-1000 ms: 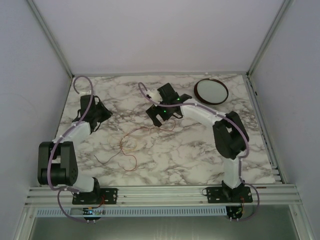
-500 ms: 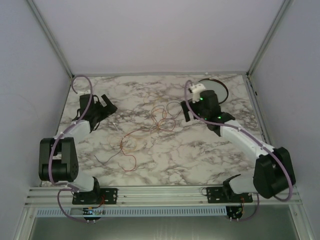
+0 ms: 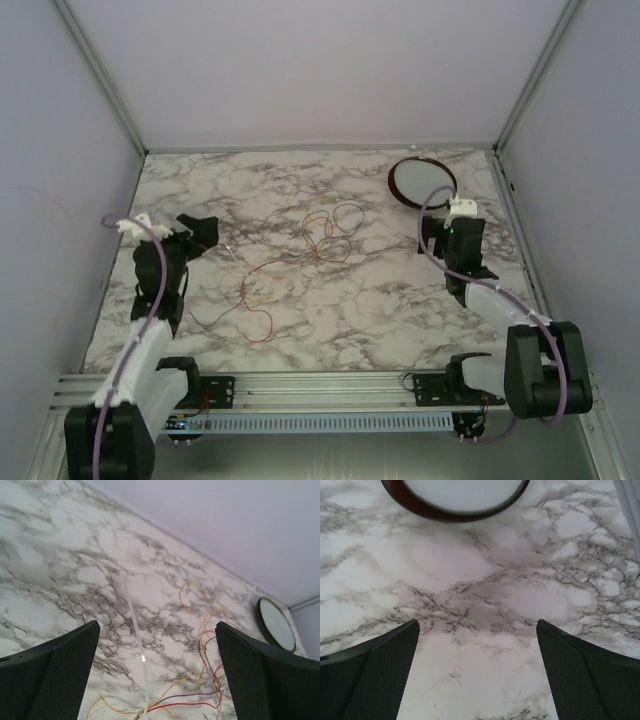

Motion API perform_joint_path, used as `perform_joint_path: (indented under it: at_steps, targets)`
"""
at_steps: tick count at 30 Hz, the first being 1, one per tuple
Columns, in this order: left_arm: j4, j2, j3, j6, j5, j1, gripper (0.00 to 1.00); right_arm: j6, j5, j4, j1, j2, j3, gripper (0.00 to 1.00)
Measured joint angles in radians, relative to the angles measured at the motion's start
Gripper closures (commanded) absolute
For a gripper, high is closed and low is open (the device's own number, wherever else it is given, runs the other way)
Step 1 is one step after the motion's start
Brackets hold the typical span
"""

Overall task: Zip-tie the wires
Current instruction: Reset both arms

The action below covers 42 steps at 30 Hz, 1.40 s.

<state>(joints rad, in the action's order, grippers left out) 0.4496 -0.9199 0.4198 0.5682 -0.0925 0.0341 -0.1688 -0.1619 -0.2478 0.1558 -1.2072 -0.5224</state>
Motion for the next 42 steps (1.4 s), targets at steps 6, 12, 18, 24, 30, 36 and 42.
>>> perform_joint_path:
  at_steps: [6, 12, 18, 24, 30, 36, 42]
  targets:
    - [0.049, 0.254, -0.136, -0.018, 0.126, 0.000, 0.00, 0.060, -0.039, -0.193, -0.006, -0.062, 0.116, 0.01]
    - [0.039, 0.385, -0.213, -0.071, 0.290, 0.000, 0.00, 0.135, -0.068, -0.481, -0.018, -0.167, 0.212, 0.01]
    - [0.033, 0.349, -0.256, -0.106, 0.369, 0.000, 0.00, 0.176, -0.061, -0.850, -0.061, -0.245, 0.346, 0.01]
    - [0.068, 0.217, -0.256, -0.204, 0.422, 0.000, 0.00, 0.149, -0.004, -1.073, -0.150, -0.323, 0.432, 0.01]
    - [0.204, 0.031, -0.268, -0.297, 0.434, 0.000, 0.00, 0.128, 0.015, -1.112, -0.154, -0.327, 0.388, 0.01]
    - [0.447, -0.151, -0.324, -0.340, 0.380, -0.024, 0.00, 0.123, 0.022, -1.117, -0.154, -0.327, 0.388, 0.01]
    - [0.694, -0.392, -0.341, -0.416, 0.320, -0.060, 0.00, 0.120, 0.023, -1.118, -0.154, -0.327, 0.387, 0.01]
